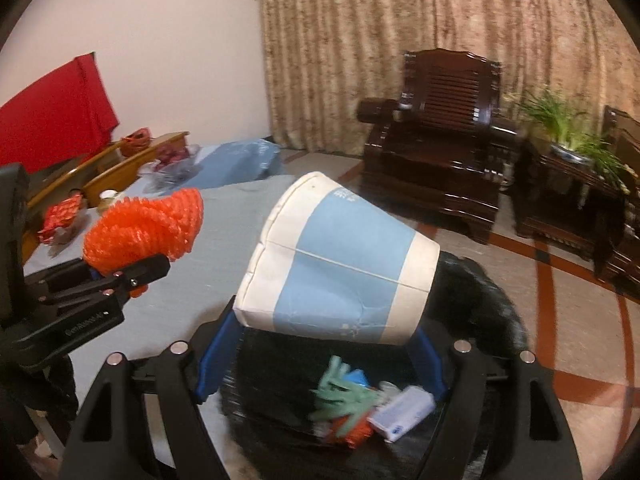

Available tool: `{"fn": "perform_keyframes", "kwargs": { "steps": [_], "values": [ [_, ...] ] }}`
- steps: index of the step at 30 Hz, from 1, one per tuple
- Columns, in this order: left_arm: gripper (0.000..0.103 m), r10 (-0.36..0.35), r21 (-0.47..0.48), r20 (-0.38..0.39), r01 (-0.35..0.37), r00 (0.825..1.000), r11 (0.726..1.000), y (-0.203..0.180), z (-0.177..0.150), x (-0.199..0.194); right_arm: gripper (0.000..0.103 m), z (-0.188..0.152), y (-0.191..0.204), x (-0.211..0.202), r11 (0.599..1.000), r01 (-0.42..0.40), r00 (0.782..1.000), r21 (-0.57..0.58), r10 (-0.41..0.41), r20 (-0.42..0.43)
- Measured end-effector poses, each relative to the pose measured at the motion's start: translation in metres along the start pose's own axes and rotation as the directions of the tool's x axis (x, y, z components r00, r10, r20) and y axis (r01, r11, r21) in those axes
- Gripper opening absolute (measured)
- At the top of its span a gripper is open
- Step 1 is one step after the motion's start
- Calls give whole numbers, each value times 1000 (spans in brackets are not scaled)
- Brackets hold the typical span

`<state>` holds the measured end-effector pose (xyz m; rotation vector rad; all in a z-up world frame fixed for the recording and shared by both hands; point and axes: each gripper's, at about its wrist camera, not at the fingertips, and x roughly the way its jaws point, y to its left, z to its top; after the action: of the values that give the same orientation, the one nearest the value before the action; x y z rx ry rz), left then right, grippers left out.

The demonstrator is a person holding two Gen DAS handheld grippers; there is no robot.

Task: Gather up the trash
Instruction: 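Carry the foam net and paper cup over the bin with both tools, then open both tools over the bin to drop the net and cup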

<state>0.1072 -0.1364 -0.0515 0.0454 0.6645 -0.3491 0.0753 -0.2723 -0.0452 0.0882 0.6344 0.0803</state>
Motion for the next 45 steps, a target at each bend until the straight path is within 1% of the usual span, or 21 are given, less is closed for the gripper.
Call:
{"fn": "perform_keyframes", "kwargs": {
  "steps": [4,9,12,20,26,28,29,30,31,32,33,34,36,37,38,41,45],
  "values": [
    [32,-44,40,-20,45,999,998,-25,0,20,75,-9,-25,-2,999,47,999,15,-47,-11],
    [34,-77,66,-62,81,995,995,-46,-3,44,75,-18,-50,1,996,76,997,37,-75,-30],
    [34,-81,75,-82,87,993,993,-53,-2,58,75,-22,-61,6,995,85,996,45,-83,-45],
    [34,-88,105,-113,100,990,989,-70,-2,91,75,-31,-73,27,994,97,992,48,-93,-88],
    [34,-92,105,-144,108,985,989,-75,-4,107,75,-35,-81,40,993,113,988,44,-108,-114],
    [35,-96,101,-155,113,983,989,-76,-4,111,75,-36,-83,42,992,114,987,44,-108,-121],
    [38,-100,100,-159,117,982,988,-77,-2,113,76,-35,-85,43,993,114,987,43,-108,-122],
    [47,-103,99,-162,120,981,988,-77,-2,114,76,-35,-87,44,993,115,986,40,-109,-126],
    [52,-103,97,-164,120,981,988,-77,-2,115,76,-36,-87,45,993,116,985,34,-111,-129],
    [57,-110,90,-164,126,980,988,-76,-2,114,79,-36,-87,46,992,119,985,30,-114,-131],
    [58,-115,85,-165,130,980,988,-75,-1,114,84,-37,-88,47,992,123,984,26,-119,-135],
    [59,-119,82,-166,134,979,988,-74,-1,113,86,-38,-88,48,991,128,983,26,-123,-139],
    [69,-128,81,-168,143,977,986,-73,0,111,90,-40,-89,45,991,134,982,28,-129,-138],
    [72,-131,78,-167,146,977,986,-73,1,110,91,-40,-90,44,990,136,982,30,-131,-137],
    [77,-138,72,-167,152,976,986,-71,0,108,94,-41,-89,43,990,138,982,33,-133,-135],
    [82,-149,65,-176,162,973,985,-70,0,107,95,-42,-92,39,988,140,982,59,-131,-133],
    [84,-149,49,-181,160,972,986,-66,0,103,95,-43,-95,33,986,147,982,74,-137,-130]
  ]
}}
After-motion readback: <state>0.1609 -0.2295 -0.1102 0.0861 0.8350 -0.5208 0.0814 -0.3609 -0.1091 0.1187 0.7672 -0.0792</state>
